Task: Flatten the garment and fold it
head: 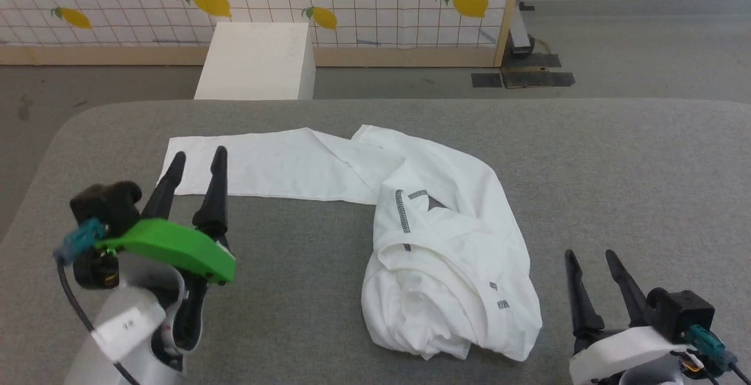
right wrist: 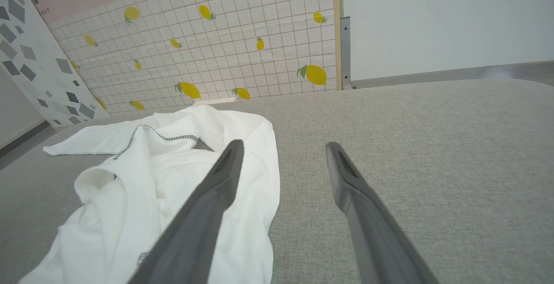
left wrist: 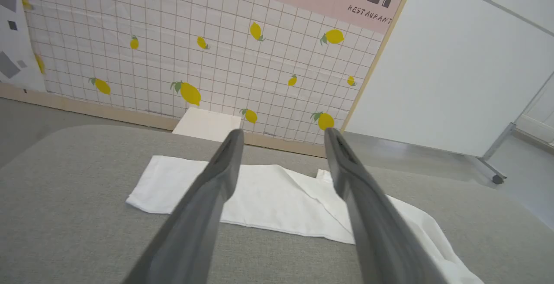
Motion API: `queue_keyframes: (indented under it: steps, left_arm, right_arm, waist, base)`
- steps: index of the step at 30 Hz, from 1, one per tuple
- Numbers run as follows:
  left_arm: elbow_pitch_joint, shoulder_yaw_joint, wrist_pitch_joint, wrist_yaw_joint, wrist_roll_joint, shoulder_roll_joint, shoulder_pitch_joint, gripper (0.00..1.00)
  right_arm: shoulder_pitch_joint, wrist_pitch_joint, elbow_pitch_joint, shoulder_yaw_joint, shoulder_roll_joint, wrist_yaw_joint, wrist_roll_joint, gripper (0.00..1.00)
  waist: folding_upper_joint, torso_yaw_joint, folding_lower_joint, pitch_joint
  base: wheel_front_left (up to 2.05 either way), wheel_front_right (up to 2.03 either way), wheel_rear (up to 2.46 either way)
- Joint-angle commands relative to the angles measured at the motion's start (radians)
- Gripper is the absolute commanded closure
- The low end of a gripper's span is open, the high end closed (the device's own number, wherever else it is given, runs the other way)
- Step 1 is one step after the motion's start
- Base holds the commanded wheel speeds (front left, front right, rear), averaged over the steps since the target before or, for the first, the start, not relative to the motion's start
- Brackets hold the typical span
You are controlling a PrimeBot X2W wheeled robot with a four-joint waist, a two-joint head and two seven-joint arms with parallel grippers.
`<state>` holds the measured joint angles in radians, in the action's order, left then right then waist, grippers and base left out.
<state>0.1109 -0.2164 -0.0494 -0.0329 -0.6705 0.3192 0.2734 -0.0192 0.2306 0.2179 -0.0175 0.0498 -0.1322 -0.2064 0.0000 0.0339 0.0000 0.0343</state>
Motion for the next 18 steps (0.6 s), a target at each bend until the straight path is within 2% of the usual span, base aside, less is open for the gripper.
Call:
queue_keyframes:
  steps: [1,3,6,10,15,18]
  left_arm:
    - [0.013,-0.009,-0.067,-0.007,0.048,-0.001,-0.04,0.0]
    - [0.036,-0.018,-0.153,-0.016,0.103,-0.003,-0.074,0.0]
    - [0.049,-0.007,-0.201,-0.039,0.149,-0.026,-0.118,0.0]
    - [0.021,0.029,-0.211,-0.056,0.188,-0.072,-0.177,0.0]
    - [-0.023,0.08,-0.212,-0.042,0.223,-0.131,-0.229,0.0]
    - [-0.034,0.095,-0.212,-0.023,0.239,-0.153,-0.236,0.0]
  right_arm:
    - [0.012,-0.018,0.005,0.005,0.0,0.002,-0.012,0.0]
    - [0.015,-0.06,0.012,0.013,0.0,0.002,-0.022,0.0]
    - [0.039,-0.151,0.024,0.016,0.0,0.002,-0.025,0.0]
    - [0.127,-0.381,0.069,0.016,0.0,0.002,0.013,0.0]
    - [0.268,-0.681,0.14,0.03,0.0,0.002,0.141,0.0]
    - [0.32,-0.782,0.188,0.042,0.0,0.002,0.202,0.0]
  waist:
    - [0.0,0.005,0.0,-0.002]
    - [0.0,0.008,0.0,-0.002]
    - [0.0,0.012,0.0,0.002]
    - [0.0,0.021,0.0,0.021]
    - [0.0,0.046,0.0,0.053]
    - [0.0,0.062,0.0,0.074]
  base:
    - [0.0,0.0,0.0]
    - [0.0,0.0,0.0]
    - [0.0,0.0,0.0]
    - [0.0,0.0,0.0]
    - [0.0,0.0,0.0]
    - [0.0,0.0,0.0]
